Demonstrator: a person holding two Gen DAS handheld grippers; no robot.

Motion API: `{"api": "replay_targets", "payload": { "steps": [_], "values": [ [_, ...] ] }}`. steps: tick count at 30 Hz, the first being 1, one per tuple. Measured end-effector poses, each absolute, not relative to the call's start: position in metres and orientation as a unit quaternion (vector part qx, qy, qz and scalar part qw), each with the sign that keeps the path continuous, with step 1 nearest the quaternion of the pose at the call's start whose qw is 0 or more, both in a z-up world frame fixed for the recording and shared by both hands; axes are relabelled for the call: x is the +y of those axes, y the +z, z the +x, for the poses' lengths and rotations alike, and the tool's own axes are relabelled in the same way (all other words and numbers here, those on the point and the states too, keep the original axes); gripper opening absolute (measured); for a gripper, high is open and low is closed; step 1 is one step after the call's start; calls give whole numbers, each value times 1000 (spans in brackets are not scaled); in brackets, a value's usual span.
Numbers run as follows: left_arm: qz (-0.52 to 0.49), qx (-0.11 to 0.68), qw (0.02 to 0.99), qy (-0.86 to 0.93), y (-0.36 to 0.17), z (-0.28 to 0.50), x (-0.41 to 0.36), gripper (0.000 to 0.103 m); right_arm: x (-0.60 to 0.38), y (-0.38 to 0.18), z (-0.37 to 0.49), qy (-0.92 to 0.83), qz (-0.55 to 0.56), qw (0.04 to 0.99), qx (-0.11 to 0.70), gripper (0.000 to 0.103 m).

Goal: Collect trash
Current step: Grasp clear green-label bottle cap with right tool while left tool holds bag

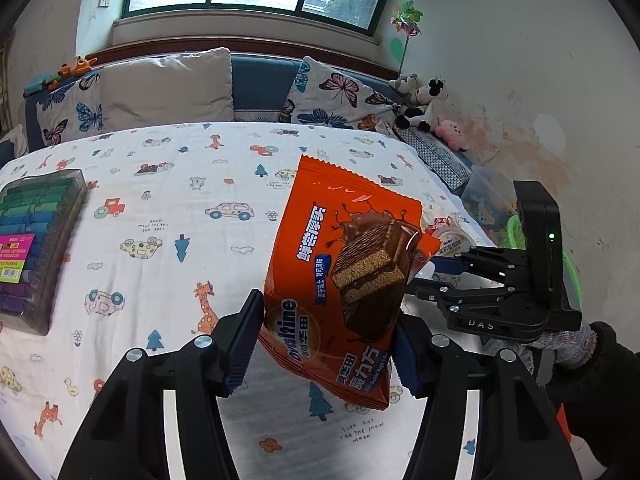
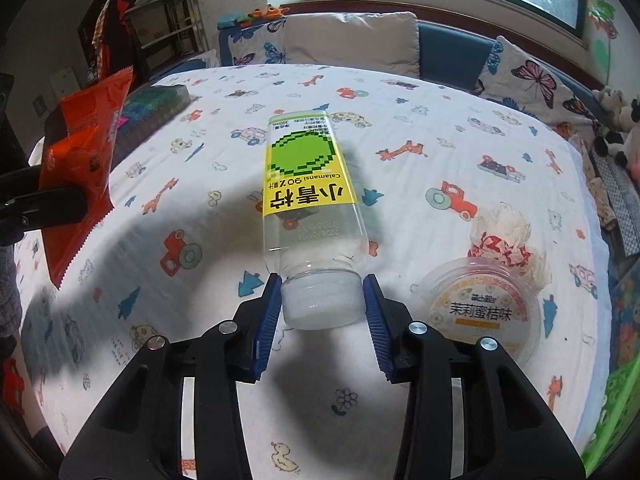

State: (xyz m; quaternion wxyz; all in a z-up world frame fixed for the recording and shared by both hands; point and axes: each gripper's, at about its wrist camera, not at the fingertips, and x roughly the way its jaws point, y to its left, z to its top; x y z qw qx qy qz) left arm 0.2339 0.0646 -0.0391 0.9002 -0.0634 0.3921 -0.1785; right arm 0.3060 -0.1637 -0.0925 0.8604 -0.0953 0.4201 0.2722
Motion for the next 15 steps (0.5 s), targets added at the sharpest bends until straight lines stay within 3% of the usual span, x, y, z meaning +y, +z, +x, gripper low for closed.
{"api": "replay_targets", "payload": {
  "steps": [15],
  "values": [
    [-70,373,908,-179,-22,227,67,57,-174,-17,291,252,-47,906,337,42]
  ]
}}
